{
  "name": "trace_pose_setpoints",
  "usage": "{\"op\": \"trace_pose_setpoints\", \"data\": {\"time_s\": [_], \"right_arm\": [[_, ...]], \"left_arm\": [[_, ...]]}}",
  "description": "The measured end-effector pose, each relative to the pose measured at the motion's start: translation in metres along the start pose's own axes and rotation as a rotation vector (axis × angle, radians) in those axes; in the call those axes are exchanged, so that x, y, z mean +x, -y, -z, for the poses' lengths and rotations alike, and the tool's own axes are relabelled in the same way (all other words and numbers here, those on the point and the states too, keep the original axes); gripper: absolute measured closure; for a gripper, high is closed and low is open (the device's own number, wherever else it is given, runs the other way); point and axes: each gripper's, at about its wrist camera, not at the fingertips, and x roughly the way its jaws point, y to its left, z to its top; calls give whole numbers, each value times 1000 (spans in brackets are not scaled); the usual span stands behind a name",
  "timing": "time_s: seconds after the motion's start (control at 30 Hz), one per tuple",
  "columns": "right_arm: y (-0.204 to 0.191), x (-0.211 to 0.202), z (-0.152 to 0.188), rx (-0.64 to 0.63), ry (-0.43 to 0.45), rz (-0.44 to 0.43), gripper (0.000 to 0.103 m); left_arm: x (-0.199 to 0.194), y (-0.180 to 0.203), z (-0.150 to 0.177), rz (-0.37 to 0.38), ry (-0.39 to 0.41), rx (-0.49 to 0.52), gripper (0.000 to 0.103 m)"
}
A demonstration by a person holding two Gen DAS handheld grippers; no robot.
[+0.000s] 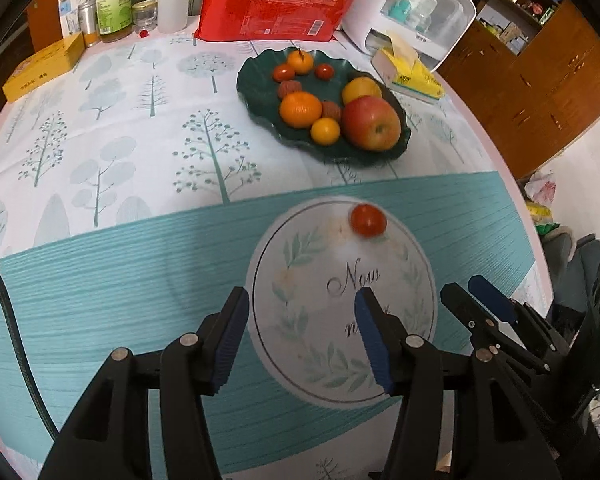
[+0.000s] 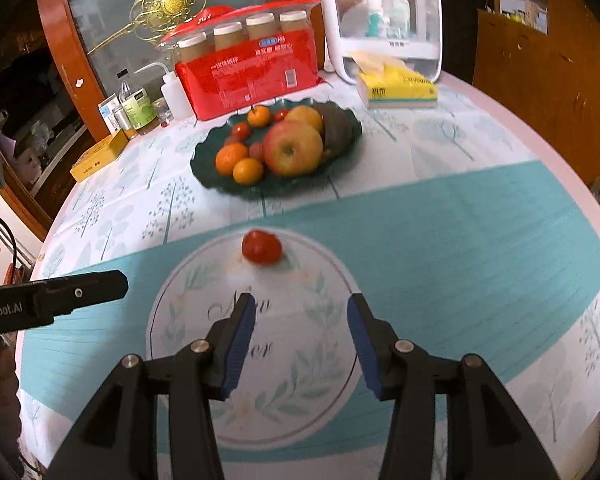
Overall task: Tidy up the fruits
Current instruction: 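Move both tools back over the white plate toward the last tomato, then grasp the last red tomato with the left tool and lift it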
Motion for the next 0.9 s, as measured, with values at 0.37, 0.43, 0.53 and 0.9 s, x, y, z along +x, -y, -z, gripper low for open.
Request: {"op": "trace_pose_setpoints", "data": {"time_s": [0.37, 0.43, 0.53, 0.9], "right_arm": [[19, 0, -1, -115, -58, -62, 54], [24, 2, -6, -136, -64, -74, 54], [34, 4, -15, -179, -64, -90, 54], [75, 18, -42, -323, -44, -111, 54]], "left_arm": [[2, 26, 12, -51, 32, -83, 43], [5, 33, 9, -55, 42, -106, 43], [12, 43, 5, -65, 52, -139, 43], [49, 73, -13, -103, 79, -239, 43]]}}
